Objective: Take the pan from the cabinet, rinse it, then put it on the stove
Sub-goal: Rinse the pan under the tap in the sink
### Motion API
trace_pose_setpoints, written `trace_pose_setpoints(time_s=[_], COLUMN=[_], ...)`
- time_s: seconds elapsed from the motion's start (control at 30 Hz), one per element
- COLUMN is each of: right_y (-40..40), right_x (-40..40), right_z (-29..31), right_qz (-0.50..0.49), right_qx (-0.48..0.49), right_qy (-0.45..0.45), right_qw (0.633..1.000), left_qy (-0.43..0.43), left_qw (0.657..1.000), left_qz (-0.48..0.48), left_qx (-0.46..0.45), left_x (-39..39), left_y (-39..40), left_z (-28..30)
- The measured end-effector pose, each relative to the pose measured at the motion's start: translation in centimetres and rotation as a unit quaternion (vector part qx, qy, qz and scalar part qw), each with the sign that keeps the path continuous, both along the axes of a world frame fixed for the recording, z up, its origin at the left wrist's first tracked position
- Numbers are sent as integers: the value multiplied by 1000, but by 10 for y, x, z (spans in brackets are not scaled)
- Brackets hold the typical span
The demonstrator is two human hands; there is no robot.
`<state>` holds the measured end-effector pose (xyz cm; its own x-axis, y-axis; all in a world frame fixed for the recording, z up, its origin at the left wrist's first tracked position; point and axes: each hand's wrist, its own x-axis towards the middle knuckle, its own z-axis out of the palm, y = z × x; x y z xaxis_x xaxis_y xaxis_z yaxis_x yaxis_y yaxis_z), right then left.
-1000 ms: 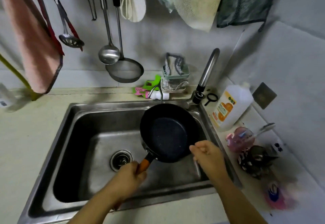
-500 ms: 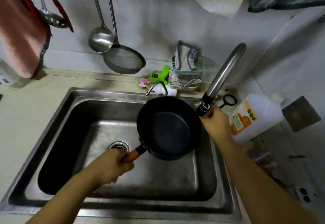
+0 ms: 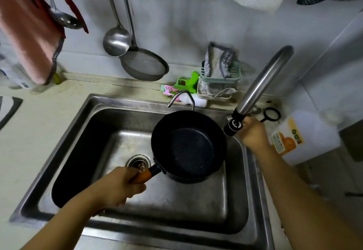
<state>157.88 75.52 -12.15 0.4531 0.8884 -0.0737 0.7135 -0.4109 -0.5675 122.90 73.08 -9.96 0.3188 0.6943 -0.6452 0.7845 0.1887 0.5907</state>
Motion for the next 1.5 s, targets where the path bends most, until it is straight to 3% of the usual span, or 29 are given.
trace_pose_setpoints(time_s=[0.57, 0.87, 1.03, 1.13, 1.33, 1.5], right_y=[-9, -11, -31, -52, -83, -97], right_x=[7, -7, -13, -24, -39, -42], right_z=[-11, 0, -4, -1, -11, 1], right_qz=[-10, 65, -74, -68, -62, -84], right_qx=[14, -9, 51, 55, -26, 30], right_qy=[205, 193, 128, 149, 191, 155], right_qw=[979, 979, 988, 985, 979, 984], left_qy=[-21, -24, -17, -24, -46, -97], left_qw=[999, 999, 999, 998, 996, 990], left_qz=[-36, -31, -49, -51, -75, -94], left_qx=[-16, -1, 4, 0, 2, -46], left_x=[-2, -9, -13, -14, -14, -12], left_y=[-8, -10, -11, -13, -15, -19], left_z=[-2, -5, -11, -18, -27, -35])
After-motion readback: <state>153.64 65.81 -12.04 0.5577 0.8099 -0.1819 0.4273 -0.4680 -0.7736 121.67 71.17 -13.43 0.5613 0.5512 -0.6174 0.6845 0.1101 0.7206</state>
